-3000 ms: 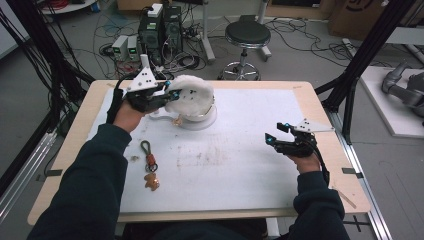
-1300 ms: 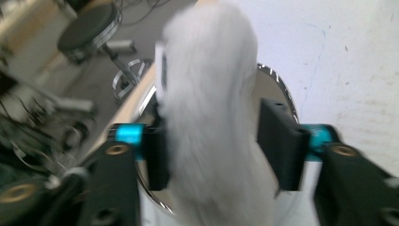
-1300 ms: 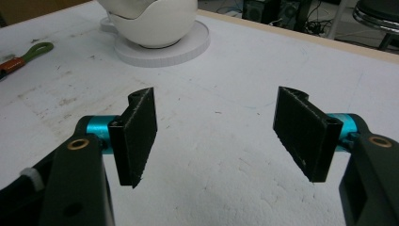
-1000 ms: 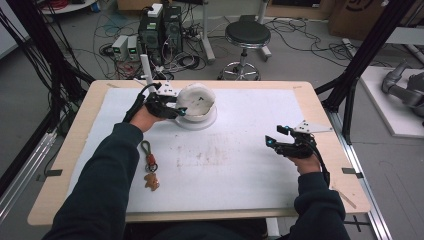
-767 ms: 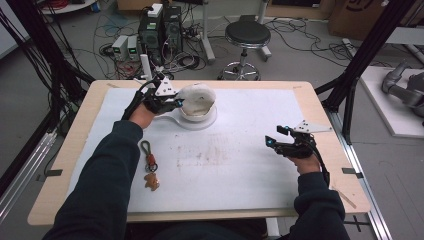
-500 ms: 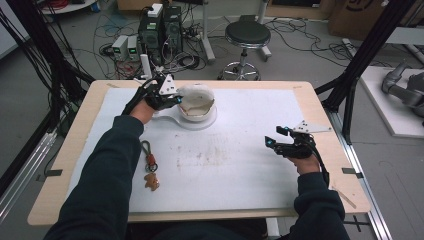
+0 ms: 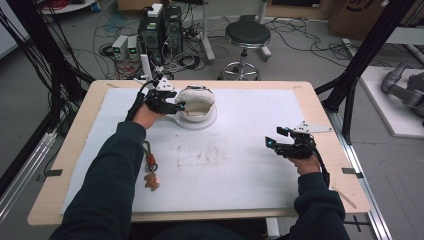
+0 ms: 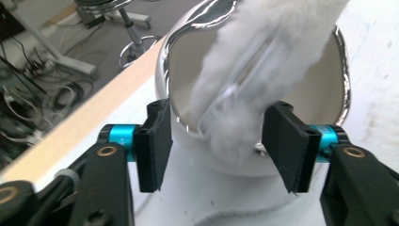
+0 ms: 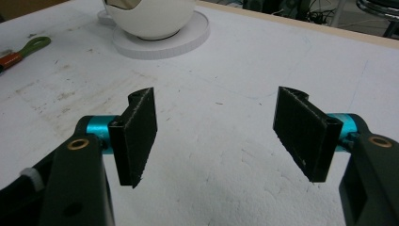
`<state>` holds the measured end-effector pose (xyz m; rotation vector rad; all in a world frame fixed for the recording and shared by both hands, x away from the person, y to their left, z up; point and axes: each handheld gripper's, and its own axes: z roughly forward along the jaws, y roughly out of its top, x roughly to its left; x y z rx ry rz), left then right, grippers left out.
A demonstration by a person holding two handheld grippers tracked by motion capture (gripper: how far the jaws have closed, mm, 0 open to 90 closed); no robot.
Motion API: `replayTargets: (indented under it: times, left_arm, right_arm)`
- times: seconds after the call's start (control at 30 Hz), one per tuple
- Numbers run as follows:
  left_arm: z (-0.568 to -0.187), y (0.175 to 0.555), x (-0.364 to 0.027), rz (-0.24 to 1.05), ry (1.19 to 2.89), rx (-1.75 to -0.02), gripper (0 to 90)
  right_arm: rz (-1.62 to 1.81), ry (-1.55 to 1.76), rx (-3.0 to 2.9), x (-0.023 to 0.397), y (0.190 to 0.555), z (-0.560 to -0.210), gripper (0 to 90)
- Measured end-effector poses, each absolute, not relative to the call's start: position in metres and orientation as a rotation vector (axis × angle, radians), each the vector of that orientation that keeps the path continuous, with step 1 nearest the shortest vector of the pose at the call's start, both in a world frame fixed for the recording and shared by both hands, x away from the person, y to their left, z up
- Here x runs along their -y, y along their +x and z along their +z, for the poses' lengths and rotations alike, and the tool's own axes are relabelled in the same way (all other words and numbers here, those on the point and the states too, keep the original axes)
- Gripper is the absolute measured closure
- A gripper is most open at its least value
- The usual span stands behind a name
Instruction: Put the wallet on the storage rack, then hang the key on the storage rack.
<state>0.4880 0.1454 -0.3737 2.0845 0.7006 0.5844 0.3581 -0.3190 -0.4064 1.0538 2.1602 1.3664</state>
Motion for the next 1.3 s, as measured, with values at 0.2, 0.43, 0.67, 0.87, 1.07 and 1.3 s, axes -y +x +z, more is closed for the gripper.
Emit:
replayTargets:
  times: [0.2, 0.43, 0.67, 0.87, 1.07, 1.3]
  left_arm:
    - [-0.369, 0.475, -0.164, 0.504, 1.952, -0.769, 39.4]
    - [-0.365, 0.447, -0.181, 0.473, 1.806, -0.776, 36.0]
    - [-0.378, 0.409, -0.201, 0.468, 1.641, -0.869, 22.7]
    - [-0.390, 0.385, -0.221, 0.532, 1.576, -0.924, 21.0]
    - [-0.397, 0.372, -0.235, 0.579, 1.594, -0.958, 21.0]
    - [-0.402, 0.362, -0.239, 0.604, 1.623, -0.973, 21.0]
  right_arm:
    - [1.370, 1.056, -2.158, 0.319, 0.358, -0.406, 31.4]
    - [1.379, 1.060, -2.153, 0.320, 0.357, -0.405, 31.4]
    - [1.336, 1.075, -2.119, 0.320, 0.357, -0.404, 26.0]
    - [1.266, 1.092, -2.078, 0.320, 0.357, -0.401, 22.0]
    - [1.239, 1.121, -2.071, 0.322, 0.359, -0.403, 22.0]
    - [1.239, 1.122, -2.068, 0.322, 0.356, -0.402, 22.0]
